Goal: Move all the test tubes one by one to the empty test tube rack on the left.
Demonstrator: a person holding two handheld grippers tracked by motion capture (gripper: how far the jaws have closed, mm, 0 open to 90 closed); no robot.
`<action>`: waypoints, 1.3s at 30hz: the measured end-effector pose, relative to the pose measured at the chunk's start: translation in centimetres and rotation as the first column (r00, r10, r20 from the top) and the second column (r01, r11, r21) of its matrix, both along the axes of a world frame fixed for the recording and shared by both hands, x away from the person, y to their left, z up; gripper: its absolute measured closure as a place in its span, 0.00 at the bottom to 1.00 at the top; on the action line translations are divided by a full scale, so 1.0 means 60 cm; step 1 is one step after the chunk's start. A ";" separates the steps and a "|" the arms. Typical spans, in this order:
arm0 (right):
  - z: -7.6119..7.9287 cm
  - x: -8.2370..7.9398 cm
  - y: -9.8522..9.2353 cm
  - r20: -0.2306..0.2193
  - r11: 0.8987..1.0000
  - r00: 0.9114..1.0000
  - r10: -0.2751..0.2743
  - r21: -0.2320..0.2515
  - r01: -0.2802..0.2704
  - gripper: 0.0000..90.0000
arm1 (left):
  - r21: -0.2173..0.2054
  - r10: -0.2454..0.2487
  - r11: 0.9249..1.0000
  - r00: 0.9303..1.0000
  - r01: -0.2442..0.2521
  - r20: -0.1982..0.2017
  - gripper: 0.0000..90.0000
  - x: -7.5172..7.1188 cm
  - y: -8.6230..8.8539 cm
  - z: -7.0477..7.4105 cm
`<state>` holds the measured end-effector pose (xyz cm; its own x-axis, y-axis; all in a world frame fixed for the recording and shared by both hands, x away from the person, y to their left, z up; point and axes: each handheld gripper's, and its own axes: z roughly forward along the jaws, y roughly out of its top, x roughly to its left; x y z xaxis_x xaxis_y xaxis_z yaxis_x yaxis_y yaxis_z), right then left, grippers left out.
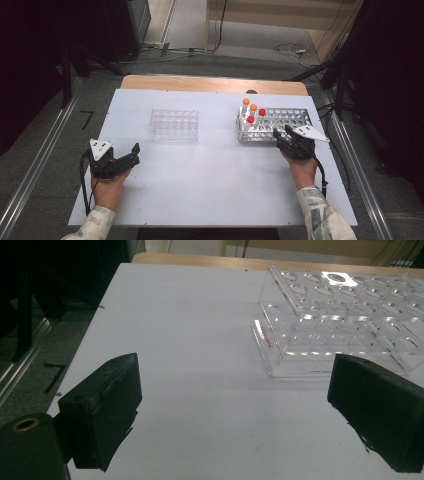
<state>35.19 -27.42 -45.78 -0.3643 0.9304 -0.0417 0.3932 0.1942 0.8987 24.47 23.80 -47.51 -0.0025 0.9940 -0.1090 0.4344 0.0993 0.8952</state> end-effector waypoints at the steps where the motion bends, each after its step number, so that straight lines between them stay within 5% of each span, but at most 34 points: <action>1: -0.001 0.002 0.001 0.002 1.000 1.000 0.002 0.002 -0.002 0.58 | 0.000 0.000 1.000 1.000 0.000 0.001 0.08 0.000 0.000 0.000; 39: -0.012 0.026 0.017 0.010 1.000 1.000 -0.008 0.004 0.008 0.81 | -0.004 0.002 1.000 1.000 -0.002 -0.002 0.08 0.001 0.001 -0.001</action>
